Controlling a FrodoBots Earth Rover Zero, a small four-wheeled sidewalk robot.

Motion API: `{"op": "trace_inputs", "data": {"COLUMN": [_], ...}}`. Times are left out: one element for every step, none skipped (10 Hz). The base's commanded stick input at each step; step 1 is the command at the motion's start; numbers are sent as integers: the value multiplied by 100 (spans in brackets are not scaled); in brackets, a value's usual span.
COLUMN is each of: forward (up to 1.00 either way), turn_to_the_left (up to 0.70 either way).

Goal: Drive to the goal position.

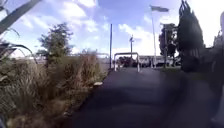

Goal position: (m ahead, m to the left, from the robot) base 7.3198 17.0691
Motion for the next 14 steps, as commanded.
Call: {"op": "trace_inputs", "data": {"forward": [100, 100, 100, 100, 100, 100, 100, 100, 100, 100, 100, 100, 100, 100], "turn_to_the_left": [-40, -40, -40, -40, -40, -40, -40, -40, -40, -40, -40, -40, -40, -37]}}
